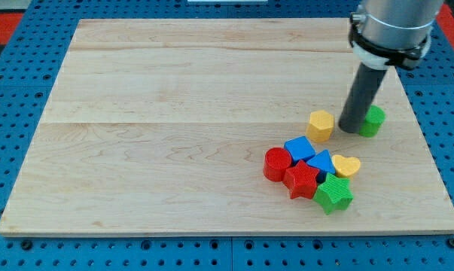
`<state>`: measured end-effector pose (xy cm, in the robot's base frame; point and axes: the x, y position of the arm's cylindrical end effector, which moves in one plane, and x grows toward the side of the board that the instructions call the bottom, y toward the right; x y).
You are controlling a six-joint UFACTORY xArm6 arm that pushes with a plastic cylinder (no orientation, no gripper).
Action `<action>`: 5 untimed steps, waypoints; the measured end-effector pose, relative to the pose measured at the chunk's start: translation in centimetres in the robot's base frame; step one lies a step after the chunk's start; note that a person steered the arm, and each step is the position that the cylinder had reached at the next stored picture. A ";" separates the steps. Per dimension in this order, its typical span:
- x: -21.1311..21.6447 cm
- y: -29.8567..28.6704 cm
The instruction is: Slide the green circle up a bit
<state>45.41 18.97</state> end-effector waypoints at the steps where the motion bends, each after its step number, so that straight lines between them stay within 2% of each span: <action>1: 0.0 1.4; 2: -1.7 4.3; 4: 4.1 4.0; 5: 4.2 7.5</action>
<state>49.64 26.42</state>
